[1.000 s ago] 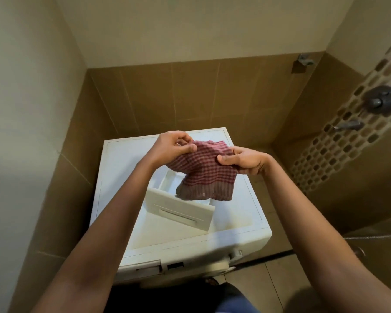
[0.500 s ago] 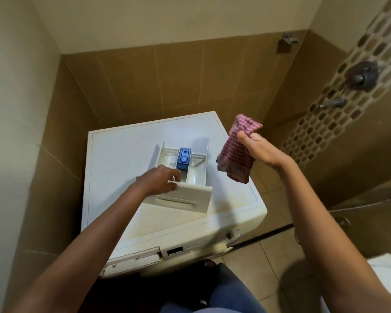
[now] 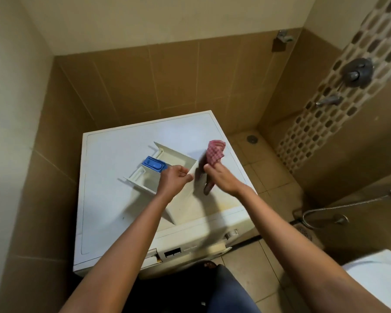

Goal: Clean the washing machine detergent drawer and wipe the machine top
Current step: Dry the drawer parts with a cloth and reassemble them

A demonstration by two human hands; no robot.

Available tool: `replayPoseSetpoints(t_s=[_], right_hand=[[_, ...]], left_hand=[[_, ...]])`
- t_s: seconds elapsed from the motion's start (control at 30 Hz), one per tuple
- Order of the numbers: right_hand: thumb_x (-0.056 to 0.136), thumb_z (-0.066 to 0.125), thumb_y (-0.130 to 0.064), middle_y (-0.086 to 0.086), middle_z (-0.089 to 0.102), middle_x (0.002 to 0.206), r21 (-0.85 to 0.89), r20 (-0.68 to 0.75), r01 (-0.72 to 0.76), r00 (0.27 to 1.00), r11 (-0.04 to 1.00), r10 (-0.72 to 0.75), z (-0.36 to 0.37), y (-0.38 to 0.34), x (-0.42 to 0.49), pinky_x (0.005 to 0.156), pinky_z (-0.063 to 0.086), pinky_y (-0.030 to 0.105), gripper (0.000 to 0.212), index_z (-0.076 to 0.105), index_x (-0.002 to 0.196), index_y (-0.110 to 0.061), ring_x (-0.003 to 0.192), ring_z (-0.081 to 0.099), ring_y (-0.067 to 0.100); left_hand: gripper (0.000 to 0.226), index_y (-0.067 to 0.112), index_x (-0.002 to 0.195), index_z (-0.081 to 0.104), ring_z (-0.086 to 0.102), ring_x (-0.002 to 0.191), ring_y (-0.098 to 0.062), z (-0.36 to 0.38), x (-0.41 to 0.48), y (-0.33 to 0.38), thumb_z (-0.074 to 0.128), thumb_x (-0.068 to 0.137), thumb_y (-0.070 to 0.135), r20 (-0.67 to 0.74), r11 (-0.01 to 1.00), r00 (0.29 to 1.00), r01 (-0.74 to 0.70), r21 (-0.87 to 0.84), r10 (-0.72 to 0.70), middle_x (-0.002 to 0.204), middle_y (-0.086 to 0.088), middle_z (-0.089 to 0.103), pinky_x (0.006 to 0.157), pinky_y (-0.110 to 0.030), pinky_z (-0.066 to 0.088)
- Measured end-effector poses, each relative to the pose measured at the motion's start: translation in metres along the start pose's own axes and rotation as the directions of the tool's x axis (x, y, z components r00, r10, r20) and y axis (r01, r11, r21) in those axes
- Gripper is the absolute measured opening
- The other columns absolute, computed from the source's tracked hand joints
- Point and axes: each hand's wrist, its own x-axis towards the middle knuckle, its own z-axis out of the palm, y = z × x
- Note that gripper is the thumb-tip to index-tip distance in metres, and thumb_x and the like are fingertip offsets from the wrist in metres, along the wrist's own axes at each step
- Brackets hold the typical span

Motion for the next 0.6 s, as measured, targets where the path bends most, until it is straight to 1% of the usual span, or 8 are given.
replayPoseSetpoints(t_s=[0.07, 0.1, 0.17, 0.23, 0.3, 0.43, 0.53, 0.6], right_hand=[[0.094, 0.039, -0.047, 0.008, 0.05, 0.103, -0.097, 0.014, 0.046, 0.999, 0.994, -0.045, 0.02, 0.008, 0.008, 0.067, 0.054, 0.04, 0.024, 0.048, 0.095, -0.025, 0.071, 0.056, 0.007], [0.096, 0.037, -0.047, 0.007, 0.05, 0.1, -0.12, -0.01, 0.085, 0.996, 0.989, -0.086, 0.031, 0.008, 0.008, 0.072, 0.05, 0.038, 0.029, 0.049, 0.095, -0.02, 0.077, 0.053, 0.011], [0.095, 0.033, -0.055, 0.018, 0.05, 0.12, -0.143, -0.089, 0.17, 0.979, 0.975, -0.184, 0.052, 0.016, 0.009, 0.099, 0.042, 0.044, 0.05, 0.049, 0.117, -0.012, 0.112, 0.05, 0.025], [0.094, 0.028, -0.059, 0.011, 0.009, 0.159, -0.198, -0.16, 0.245, 0.947, 0.949, -0.278, 0.076, 0.03, 0.002, 0.12, 0.011, 0.043, 0.068, 0.013, 0.151, -0.024, 0.147, 0.007, 0.023], [0.095, 0.023, -0.056, 0.007, -0.014, 0.16, -0.278, -0.145, 0.319, 0.919, 0.906, -0.367, 0.106, 0.044, -0.015, 0.12, 0.001, 0.048, 0.074, -0.007, 0.153, -0.02, 0.147, -0.014, 0.022], [0.096, 0.015, -0.056, 0.016, -0.015, 0.158, -0.408, -0.125, 0.406, 0.862, 0.818, -0.491, 0.124, 0.061, -0.023, 0.117, 0.005, 0.057, 0.073, 0.009, 0.153, -0.012, 0.147, -0.014, 0.028], [0.092, 0.023, -0.055, 0.012, -0.018, 0.158, -0.352, -0.363, 0.313, 0.823, 0.882, -0.437, 0.099, 0.045, 0.012, 0.118, -0.001, 0.051, 0.073, 0.007, 0.153, -0.017, 0.145, -0.022, 0.02], [0.088, 0.027, -0.06, 0.004, -0.011, 0.16, -0.167, -0.534, 0.186, 0.808, 0.968, -0.248, 0.083, 0.032, 0.043, 0.119, -0.001, 0.05, 0.084, -0.006, 0.153, -0.018, 0.145, -0.019, 0.013]], left_hand=[[0.013, 0.012, 0.094, 0.07, 0.065, 0.092, -0.017, 0.001, 0.001, 0.0, 0.069, 0.088, 0.023, 0.035, 0.994, 0.999, 0.029, -0.109, -0.025, 0.091, -0.004, 0.07, 0.085, -0.031, 0.05], [0.017, 0.011, 0.094, 0.071, 0.066, 0.096, -0.019, 0.0, 0.002, -0.004, 0.063, 0.092, 0.027, 0.069, 0.985, 0.997, 0.047, -0.166, -0.036, 0.094, -0.005, 0.072, 0.087, -0.032, 0.049], [0.035, 0.012, 0.102, 0.071, 0.066, 0.103, -0.017, -0.002, 0.001, -0.011, 0.046, 0.1, 0.036, 0.186, 0.936, 0.98, 0.135, -0.325, -0.077, 0.105, -0.002, 0.072, 0.091, -0.032, 0.047], [0.047, 0.019, 0.11, 0.066, 0.062, 0.106, -0.004, -0.003, -0.005, -0.016, 0.026, 0.104, 0.044, 0.285, 0.868, 0.951, 0.242, -0.434, -0.122, 0.11, 0.01, 0.068, 0.092, -0.023, 0.042], [0.058, 0.022, 0.115, 0.064, 0.059, 0.107, 0.0, -0.001, -0.005, -0.019, 0.014, 0.103, 0.05, 0.328, 0.826, 0.935, 0.287, -0.485, -0.132, 0.11, 0.012, 0.067, 0.089, -0.017, 0.039], [0.068, 0.014, 0.113, 0.066, 0.064, 0.096, -0.008, -0.001, 0.0, -0.023, 0.009, 0.102, 0.051, 0.37, 0.773, 0.914, 0.356, -0.526, -0.168, 0.1, 0.0, 0.072, 0.078, -0.02, 0.044], [0.074, 0.003, 0.129, 0.057, 0.063, 0.102, -0.015, -0.002, 0.006, -0.028, 0.01, 0.102, 0.053, 0.41, 0.748, 0.894, 0.394, -0.534, -0.177, 0.115, -0.01, 0.068, 0.075, -0.02, 0.05], [0.074, 0.003, 0.134, 0.052, 0.065, 0.096, -0.014, -0.003, 0.008, -0.029, 0.009, 0.101, 0.053, 0.441, 0.733, 0.881, 0.411, -0.541, -0.169, 0.121, -0.013, 0.064, 0.066, -0.02, 0.054]])
